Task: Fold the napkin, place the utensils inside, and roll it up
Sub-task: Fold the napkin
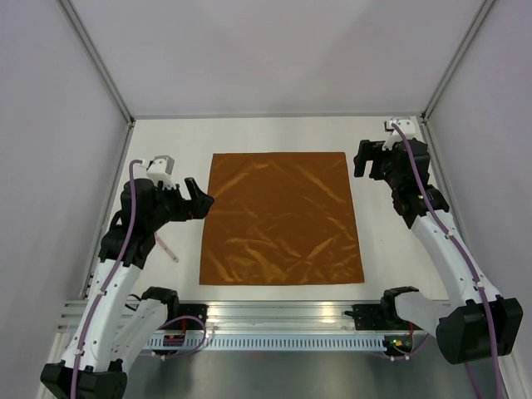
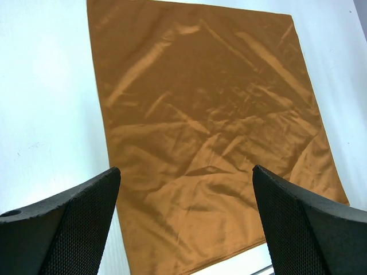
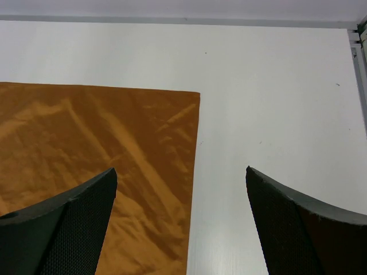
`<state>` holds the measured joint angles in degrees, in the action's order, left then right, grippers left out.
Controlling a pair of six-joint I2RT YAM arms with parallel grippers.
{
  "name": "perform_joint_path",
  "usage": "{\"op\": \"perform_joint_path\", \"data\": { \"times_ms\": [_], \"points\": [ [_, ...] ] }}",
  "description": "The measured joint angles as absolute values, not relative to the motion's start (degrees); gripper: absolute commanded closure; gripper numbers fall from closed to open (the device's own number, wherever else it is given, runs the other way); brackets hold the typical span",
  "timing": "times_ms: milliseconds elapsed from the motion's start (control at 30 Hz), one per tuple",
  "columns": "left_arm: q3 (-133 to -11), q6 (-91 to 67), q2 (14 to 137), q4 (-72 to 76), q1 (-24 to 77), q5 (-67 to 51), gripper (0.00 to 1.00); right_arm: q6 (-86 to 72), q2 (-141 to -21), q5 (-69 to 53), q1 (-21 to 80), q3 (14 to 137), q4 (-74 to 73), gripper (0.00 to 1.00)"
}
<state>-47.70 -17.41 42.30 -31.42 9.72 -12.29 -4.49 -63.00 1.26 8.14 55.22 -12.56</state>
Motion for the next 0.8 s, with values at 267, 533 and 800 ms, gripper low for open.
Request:
{"op": "perform_joint_path", "data": {
  "times_ms": [267, 533, 800],
  "points": [
    [-47.7, -18.0, 43.7, -31.2, 11.9, -12.3, 0.0, -4.2, -63.0, 0.8, 8.4, 55.2, -12.8, 0.02],
    [-49.8, -22.8, 54.0, -27.7, 42.9, 4.4, 0.02, -3.6, -64.1, 1.1, 8.9, 55.2, -14.0, 0.02],
    [-59.4, -24.4, 82.0, -17.1, 66.7, 17.9, 0.09, -3.1, -64.4, 3.0, 8.9, 55.2, -14.2, 0.02]
  ]
}}
